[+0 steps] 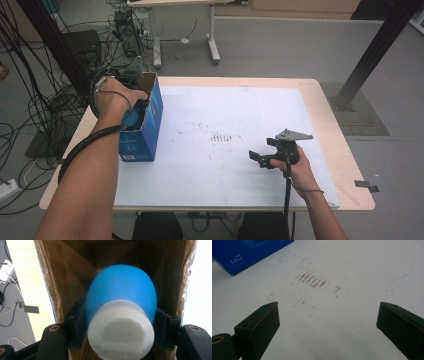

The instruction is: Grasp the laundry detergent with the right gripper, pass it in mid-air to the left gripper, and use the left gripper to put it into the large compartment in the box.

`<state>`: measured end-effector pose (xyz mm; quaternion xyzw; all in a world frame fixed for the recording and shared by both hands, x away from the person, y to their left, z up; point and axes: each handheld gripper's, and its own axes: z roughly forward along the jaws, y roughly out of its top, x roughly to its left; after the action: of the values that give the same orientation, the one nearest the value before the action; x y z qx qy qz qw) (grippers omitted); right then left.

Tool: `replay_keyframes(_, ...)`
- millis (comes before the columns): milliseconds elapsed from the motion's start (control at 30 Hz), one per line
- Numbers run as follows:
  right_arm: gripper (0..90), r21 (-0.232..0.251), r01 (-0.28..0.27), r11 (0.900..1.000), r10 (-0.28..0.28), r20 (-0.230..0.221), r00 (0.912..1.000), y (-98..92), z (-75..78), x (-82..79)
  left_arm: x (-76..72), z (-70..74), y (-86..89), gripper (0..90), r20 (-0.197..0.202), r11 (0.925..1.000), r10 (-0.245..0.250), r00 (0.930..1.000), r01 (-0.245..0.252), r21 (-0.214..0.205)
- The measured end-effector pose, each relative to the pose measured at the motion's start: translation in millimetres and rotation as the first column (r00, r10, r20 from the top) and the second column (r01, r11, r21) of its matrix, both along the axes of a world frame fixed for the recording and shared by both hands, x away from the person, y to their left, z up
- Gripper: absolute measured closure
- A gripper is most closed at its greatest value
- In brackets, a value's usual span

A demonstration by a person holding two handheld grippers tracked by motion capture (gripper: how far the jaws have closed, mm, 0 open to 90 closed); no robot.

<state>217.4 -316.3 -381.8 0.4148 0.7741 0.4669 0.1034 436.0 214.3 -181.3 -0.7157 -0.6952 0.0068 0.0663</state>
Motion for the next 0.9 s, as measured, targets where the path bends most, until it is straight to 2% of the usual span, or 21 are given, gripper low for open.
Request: replay_keyframes(900, 4.3, -0.005, 0.007, 1.0, -0.007, -0.001, 1.0, -1.2, 0.4, -0.6, 0.7, -0.5, 0.6, 37.5, 0.003, 1.0, 0.002, 1.0, -0.002, 0.0)
